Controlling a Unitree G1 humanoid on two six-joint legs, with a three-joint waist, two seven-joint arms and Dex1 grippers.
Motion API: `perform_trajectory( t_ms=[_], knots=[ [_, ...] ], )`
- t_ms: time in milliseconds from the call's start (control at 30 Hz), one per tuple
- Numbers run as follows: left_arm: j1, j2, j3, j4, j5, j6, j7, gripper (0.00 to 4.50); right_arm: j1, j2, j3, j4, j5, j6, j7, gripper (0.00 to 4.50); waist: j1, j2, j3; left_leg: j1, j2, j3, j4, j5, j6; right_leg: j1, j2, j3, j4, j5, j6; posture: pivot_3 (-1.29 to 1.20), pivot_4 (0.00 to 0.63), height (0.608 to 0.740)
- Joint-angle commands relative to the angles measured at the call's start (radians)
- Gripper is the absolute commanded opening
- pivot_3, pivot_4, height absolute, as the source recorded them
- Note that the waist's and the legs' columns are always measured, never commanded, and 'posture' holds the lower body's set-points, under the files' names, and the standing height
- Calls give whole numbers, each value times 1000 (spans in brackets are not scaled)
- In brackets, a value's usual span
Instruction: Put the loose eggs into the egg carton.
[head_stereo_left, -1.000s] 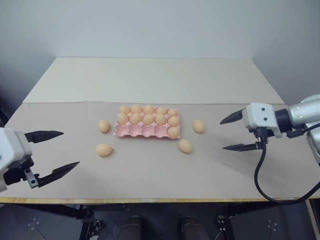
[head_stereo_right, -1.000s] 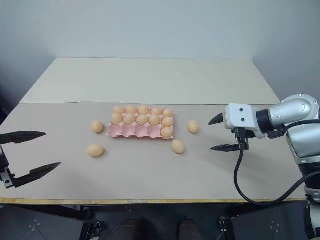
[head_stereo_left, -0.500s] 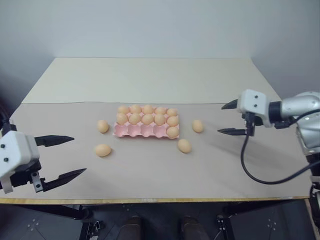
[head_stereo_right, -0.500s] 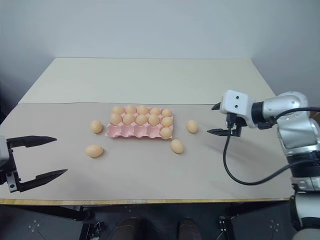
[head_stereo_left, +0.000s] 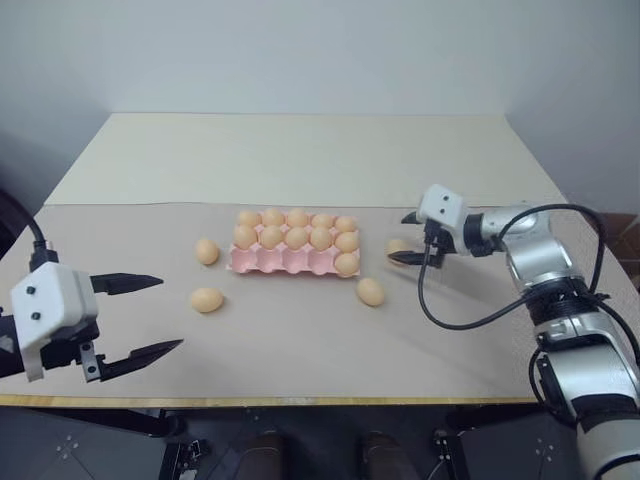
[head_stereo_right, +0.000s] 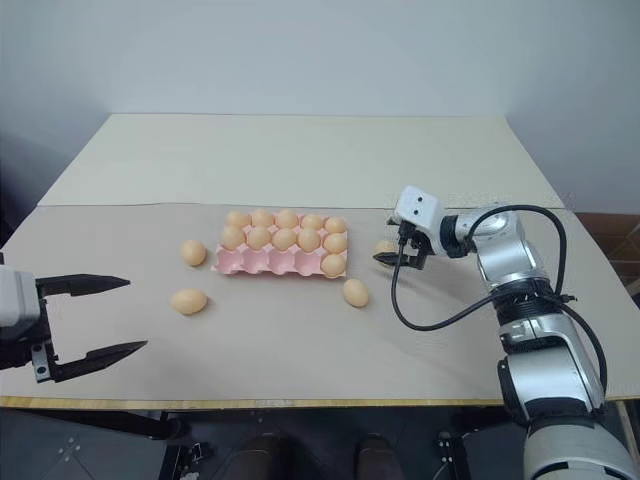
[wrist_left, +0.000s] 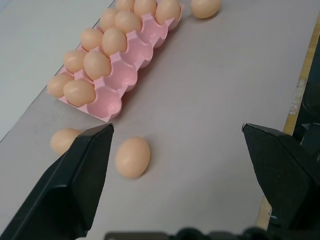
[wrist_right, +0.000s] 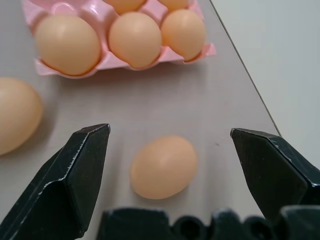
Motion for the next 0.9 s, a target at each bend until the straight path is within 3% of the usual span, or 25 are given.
perform_trajectory(
  t_ms=[33, 333, 500, 567, 900],
  knots=[
    [12, -5, 33, -29, 1, -10, 2, 4477, -36, 23, 4, 94, -38, -64, -39, 4500, -1, 0, 0, 0, 0, 0, 0, 0, 0, 0, 0, 0, 0, 0, 0, 0, 150, 740],
    [43, -16, 53, -48, 11, -6, 4, 4477, -77, 62, 8, 247, -88, -126, -76, 4500, -9, 0, 0, 0, 0, 1, 0, 0, -1, -2, 0, 2, 3, 0, 0, 0, 150, 740],
    [54, -15, 60, -37, 25, -14, 1, 4500, -81, 71, 4, 269, -98, -151, -94, 3053, -21, 0, 0, 0, 0, 1, 0, 1, -1, -3, 0, 2, 4, 0, 0, 0, 150, 740],
    [64, -15, 61, -30, 35, -21, -6, 4500, -77, 70, 4, 264, -101, -161, -100, 2267, -23, 0, 0, 0, 0, 1, 0, 1, -1, -3, 0, 2, 4, 0, 0, 0, 150, 740],
    [95, -23, 51, -5, 72, -53, -17, 4500, -50, 49, 2, 212, -100, -188, -88, 2267, -24, 0, 0, -1, 0, 2, -1, 1, -1, -6, 0, 4, 5, 0, 0, 0, 150, 740]
  ],
)
